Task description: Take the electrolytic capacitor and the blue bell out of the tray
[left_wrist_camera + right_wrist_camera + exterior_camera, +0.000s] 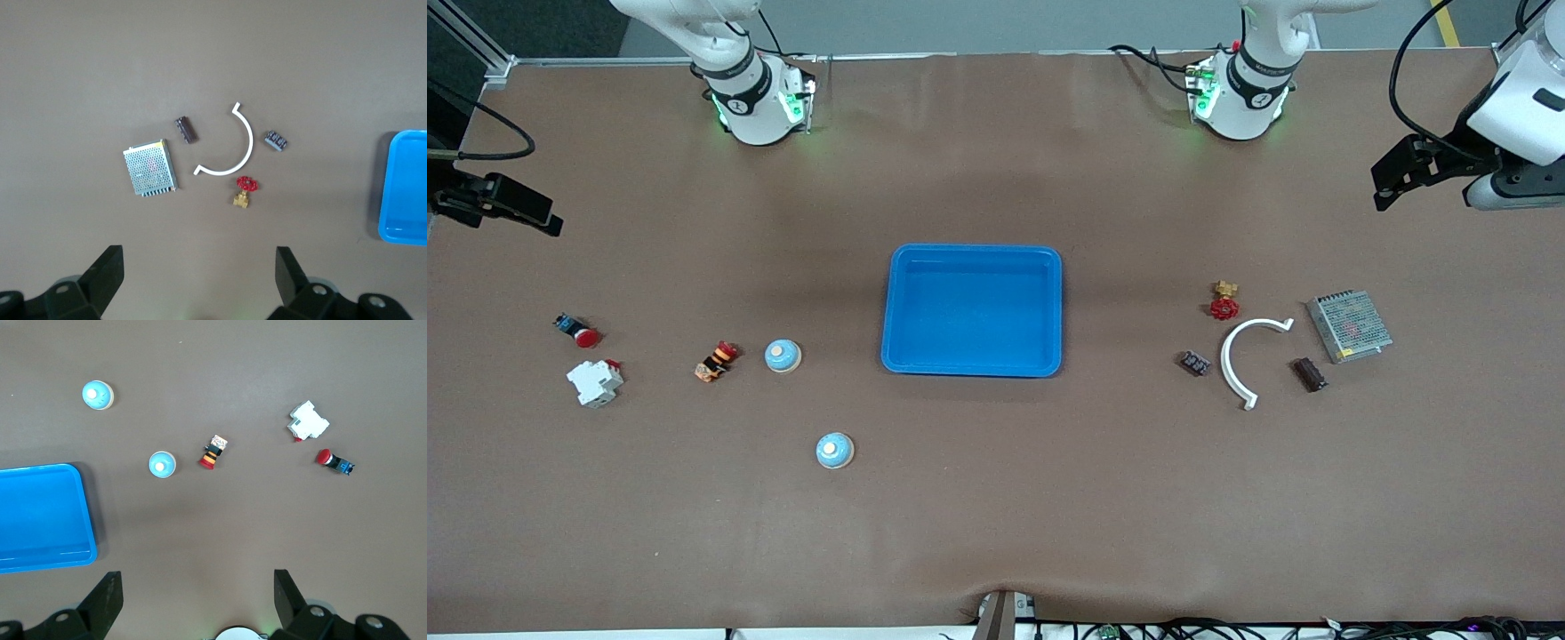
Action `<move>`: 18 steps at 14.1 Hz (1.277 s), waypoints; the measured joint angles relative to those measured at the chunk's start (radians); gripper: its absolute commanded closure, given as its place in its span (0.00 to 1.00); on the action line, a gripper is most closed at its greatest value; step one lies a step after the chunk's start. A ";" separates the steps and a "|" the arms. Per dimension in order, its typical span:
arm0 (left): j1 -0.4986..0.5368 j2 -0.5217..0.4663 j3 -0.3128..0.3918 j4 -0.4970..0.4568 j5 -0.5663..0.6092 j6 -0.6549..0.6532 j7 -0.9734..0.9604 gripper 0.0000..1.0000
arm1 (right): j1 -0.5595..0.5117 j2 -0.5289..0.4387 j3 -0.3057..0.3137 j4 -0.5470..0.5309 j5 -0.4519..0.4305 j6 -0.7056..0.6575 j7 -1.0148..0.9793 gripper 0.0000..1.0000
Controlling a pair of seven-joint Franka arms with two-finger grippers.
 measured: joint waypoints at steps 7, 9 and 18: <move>-0.003 -0.006 -0.004 -0.001 0.000 0.015 0.001 0.00 | 0.003 0.000 0.000 0.000 0.037 -0.009 0.000 0.00; -0.004 -0.006 -0.015 -0.001 0.000 0.015 0.001 0.00 | 0.003 0.000 0.000 0.001 0.040 -0.017 0.000 0.00; 0.000 -0.007 -0.020 -0.001 0.000 -0.025 0.002 0.00 | 0.003 0.000 0.000 0.005 0.043 -0.020 0.000 0.00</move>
